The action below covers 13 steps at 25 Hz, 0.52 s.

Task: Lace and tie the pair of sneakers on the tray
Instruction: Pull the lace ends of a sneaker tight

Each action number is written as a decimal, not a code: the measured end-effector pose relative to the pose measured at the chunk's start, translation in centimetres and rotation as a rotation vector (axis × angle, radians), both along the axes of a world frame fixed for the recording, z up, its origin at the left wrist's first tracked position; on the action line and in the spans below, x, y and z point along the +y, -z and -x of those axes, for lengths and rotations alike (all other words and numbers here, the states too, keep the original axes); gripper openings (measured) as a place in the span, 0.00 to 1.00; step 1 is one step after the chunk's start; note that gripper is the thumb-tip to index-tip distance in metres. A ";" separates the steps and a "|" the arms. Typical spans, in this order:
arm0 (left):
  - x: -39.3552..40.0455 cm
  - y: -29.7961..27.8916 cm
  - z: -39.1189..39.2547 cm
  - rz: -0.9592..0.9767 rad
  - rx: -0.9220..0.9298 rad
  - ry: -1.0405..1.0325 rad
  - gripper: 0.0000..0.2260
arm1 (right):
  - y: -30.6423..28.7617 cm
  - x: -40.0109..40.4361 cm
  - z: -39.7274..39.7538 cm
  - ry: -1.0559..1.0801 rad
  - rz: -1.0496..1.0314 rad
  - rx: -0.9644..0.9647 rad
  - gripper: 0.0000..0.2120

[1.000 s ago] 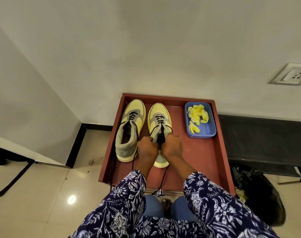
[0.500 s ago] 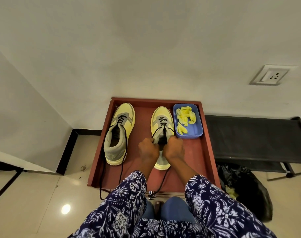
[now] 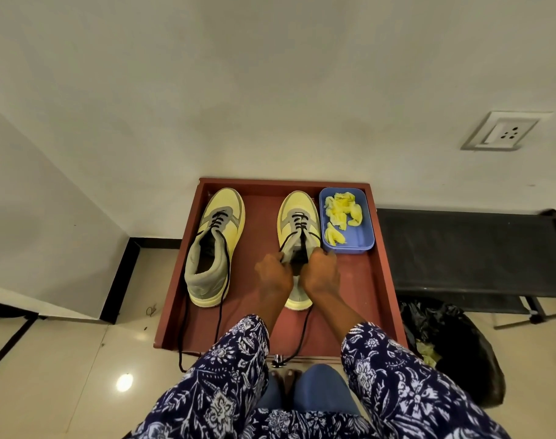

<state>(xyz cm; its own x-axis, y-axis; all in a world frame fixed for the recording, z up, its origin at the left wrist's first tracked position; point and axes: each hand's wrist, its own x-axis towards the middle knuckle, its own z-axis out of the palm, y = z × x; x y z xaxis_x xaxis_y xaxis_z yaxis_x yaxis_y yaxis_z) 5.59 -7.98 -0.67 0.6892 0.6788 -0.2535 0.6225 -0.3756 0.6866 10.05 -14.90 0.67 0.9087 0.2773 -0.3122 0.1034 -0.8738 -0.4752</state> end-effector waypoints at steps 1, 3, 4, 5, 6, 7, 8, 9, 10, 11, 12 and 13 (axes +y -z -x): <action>0.0 0.0 0.0 0.000 0.001 -0.004 0.11 | 0.1 0.0 0.1 0.003 -0.002 0.000 0.17; 0.0 0.1 0.1 0.014 0.004 -0.024 0.13 | 0.3 0.0 0.2 0.010 -0.003 0.000 0.17; -0.1 0.0 0.1 0.030 0.003 -0.035 0.13 | 0.4 0.0 0.3 0.011 0.001 -0.001 0.17; -0.1 -0.1 0.2 0.043 -0.001 -0.041 0.14 | 0.4 0.0 0.3 0.012 0.004 0.000 0.17; -0.1 -0.1 0.2 0.052 -0.006 -0.045 0.14 | 0.4 0.0 0.3 0.013 0.003 0.004 0.17; -0.1 -0.1 0.2 0.058 -0.012 -0.049 0.14 | 0.5 0.0 0.3 0.014 0.002 0.009 0.17; -0.1 -0.1 0.2 0.062 -0.015 -0.052 0.14 | 0.5 -0.1 0.3 0.016 0.001 0.013 0.18; 0.0 0.0 0.2 0.068 -0.016 -0.055 0.14 | 0.5 -0.1 0.3 0.017 0.000 0.016 0.18; 0.1 0.0 0.2 0.075 -0.011 -0.055 0.14 | 0.5 0.0 0.4 0.020 -0.002 0.020 0.18; 0.2 0.0 0.2 0.085 -0.005 -0.056 0.14 | 0.5 0.0 0.4 0.025 -0.006 0.026 0.19; 0.3 0.0 0.2 0.093 -0.001 -0.055 0.14 | 0.5 0.1 0.4 0.033 -0.011 0.035 0.19; 0.4 -0.1 0.2 0.101 -0.001 -0.052 0.14 | 0.5 0.1 0.4 0.042 -0.016 0.044 0.19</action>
